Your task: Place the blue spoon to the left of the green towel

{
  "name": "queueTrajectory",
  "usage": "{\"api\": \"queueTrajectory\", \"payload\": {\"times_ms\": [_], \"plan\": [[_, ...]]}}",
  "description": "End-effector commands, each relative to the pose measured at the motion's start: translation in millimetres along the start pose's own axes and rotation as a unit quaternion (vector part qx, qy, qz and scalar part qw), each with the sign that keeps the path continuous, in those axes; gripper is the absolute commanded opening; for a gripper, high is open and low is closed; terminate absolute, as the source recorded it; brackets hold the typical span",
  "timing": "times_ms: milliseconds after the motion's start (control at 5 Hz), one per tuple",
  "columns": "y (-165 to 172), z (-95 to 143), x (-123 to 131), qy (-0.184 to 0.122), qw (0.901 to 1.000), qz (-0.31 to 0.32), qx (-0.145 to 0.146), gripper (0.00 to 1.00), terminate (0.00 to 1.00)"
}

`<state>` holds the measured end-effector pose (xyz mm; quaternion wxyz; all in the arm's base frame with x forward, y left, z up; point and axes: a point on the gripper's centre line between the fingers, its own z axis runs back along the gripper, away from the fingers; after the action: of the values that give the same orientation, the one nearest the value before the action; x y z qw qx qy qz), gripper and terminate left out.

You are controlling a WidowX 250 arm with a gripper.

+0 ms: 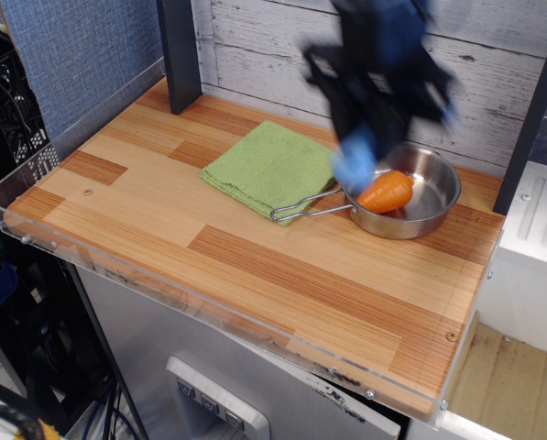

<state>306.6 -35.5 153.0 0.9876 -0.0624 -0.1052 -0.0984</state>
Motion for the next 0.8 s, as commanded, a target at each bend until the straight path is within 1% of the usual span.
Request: {"api": "queueTrajectory", "payload": {"times_ms": [0, 200, 400, 600], "plan": [[98.0, 19.4, 18.6, 0.03, 0.9967, 0.051, 0.055, 0.0, 0.0], [147.0, 14.4, 4.3, 0.06, 0.9931, 0.061, 0.08, 0.0, 0.0], [193.4, 6.3, -25.4, 0.09, 0.988, 0.07, 0.104, 0.0, 0.0], [239.9, -4.9, -58.4, 0.092, 0.9885, 0.084, 0.086, 0.0, 0.0]]}}
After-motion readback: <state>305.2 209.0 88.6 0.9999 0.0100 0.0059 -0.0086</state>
